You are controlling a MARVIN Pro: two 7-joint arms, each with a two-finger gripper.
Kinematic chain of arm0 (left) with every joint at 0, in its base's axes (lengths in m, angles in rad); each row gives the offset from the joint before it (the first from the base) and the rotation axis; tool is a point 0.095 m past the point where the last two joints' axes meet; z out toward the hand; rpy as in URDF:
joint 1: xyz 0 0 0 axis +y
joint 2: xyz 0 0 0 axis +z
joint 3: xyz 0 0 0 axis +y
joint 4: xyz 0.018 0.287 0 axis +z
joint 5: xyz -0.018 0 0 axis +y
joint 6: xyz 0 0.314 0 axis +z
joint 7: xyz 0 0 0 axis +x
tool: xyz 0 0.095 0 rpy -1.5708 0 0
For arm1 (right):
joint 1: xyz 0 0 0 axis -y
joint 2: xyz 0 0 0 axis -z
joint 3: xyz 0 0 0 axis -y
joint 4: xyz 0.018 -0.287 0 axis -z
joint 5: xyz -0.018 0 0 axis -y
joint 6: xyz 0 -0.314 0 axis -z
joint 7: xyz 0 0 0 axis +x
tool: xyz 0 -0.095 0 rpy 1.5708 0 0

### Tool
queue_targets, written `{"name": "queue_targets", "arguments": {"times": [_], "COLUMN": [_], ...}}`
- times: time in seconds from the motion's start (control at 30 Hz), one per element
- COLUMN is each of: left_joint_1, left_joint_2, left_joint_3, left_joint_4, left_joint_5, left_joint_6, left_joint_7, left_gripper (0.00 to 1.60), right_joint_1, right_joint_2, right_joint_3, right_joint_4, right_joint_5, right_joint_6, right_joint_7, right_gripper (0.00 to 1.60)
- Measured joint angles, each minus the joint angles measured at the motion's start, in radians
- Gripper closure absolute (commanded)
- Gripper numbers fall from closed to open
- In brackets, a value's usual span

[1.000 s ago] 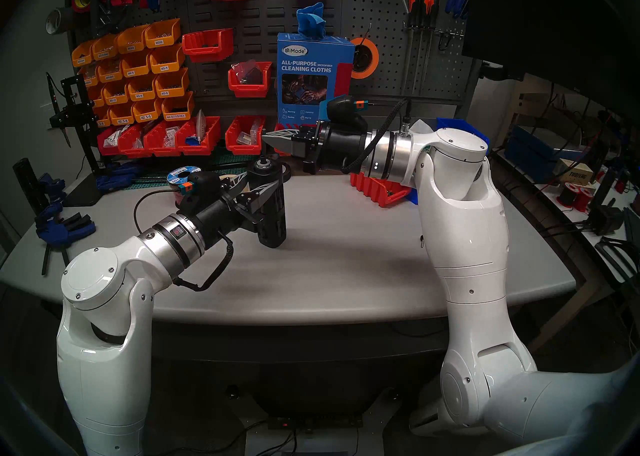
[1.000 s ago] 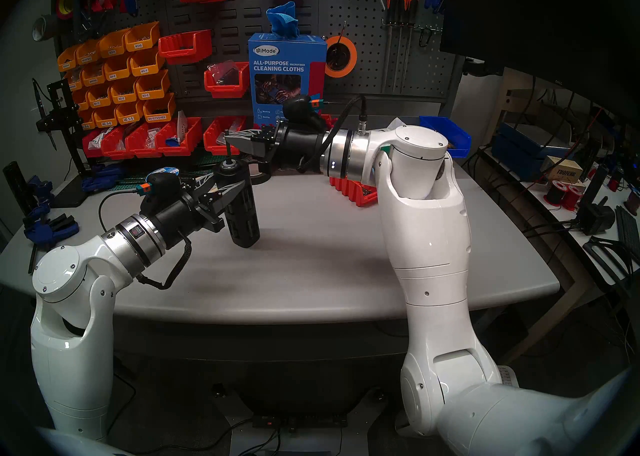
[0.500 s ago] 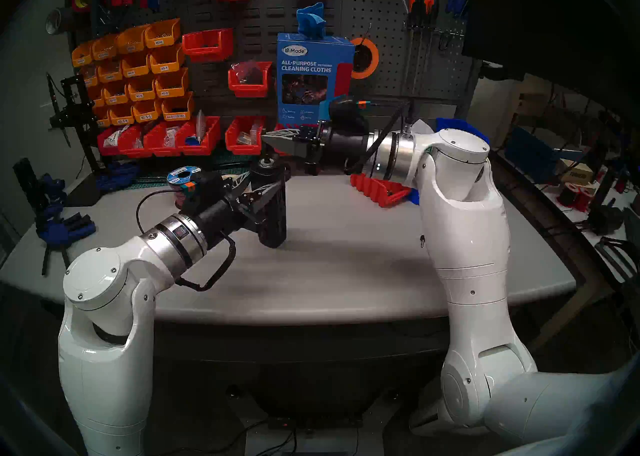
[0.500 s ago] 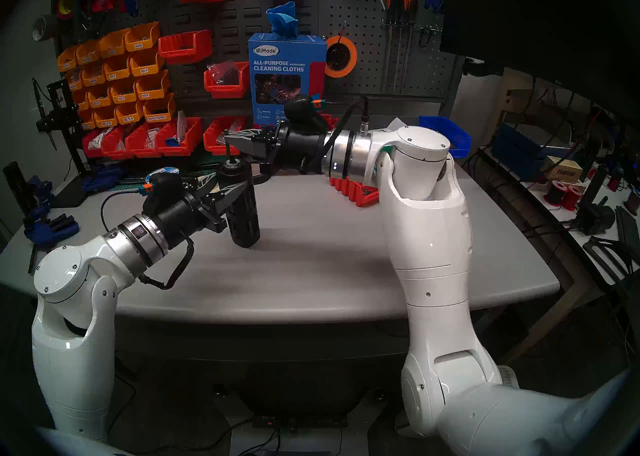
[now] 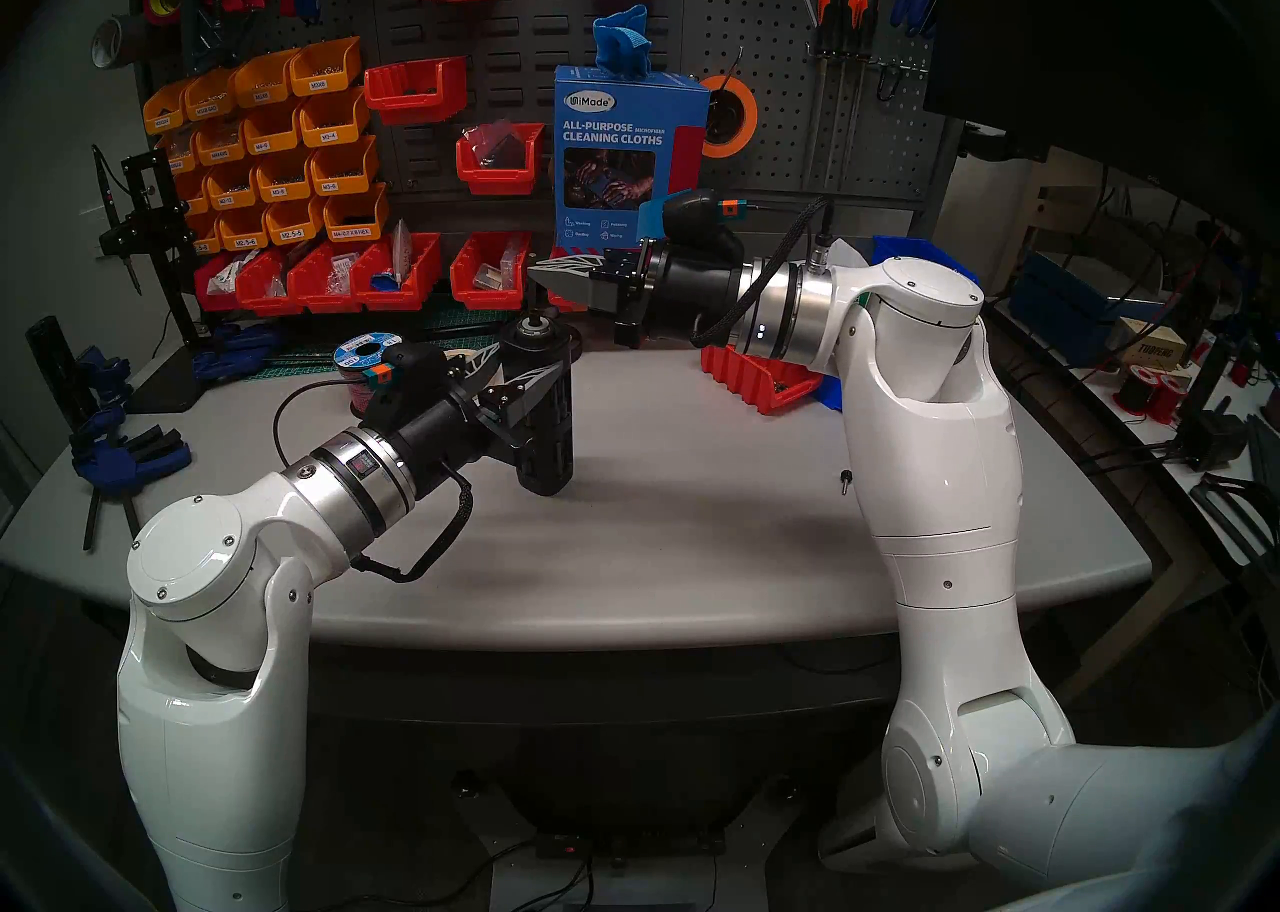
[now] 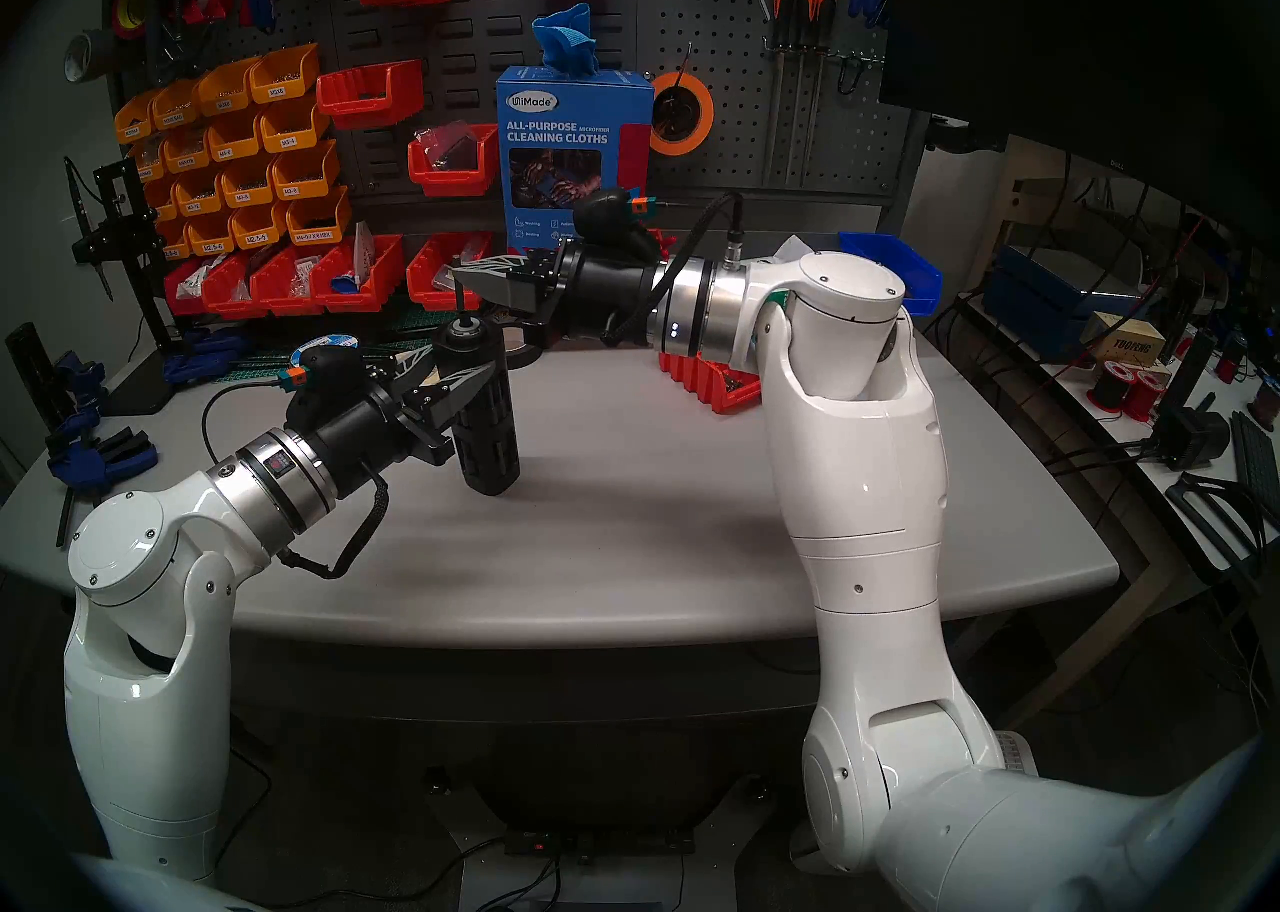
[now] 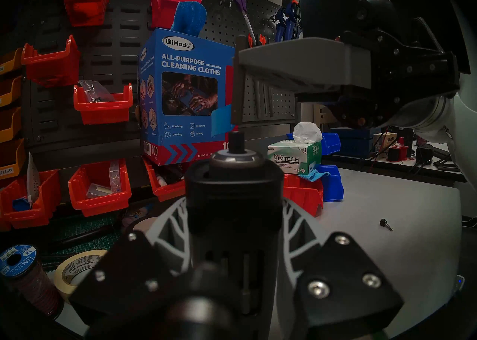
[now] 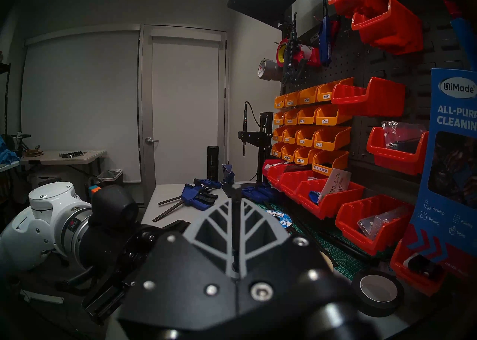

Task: Pick a screwdriver bit and insert it into the screwdriver

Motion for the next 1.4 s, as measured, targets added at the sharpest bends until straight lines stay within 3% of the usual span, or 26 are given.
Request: {"name": "queue_targets", "arguments": {"times": [1.4], "left_joint_1": [0.001], "left_joint_2": [0.001], "left_joint_3": [0.001], "left_joint_4": [0.001], "left_joint_5": [0.003], "left_joint_6": [-0.005], "left_joint_7": [0.000], "left_gripper": [1.60], "right_joint_1": [-0.004], "right_joint_2": [0.001], "right_joint_3": [0.005], "right_joint_4": [0.009], "right_joint_5": [0.005], "right_joint_6": [-0.004], "right_joint_7": [0.003], "right_gripper": [1.60]}}
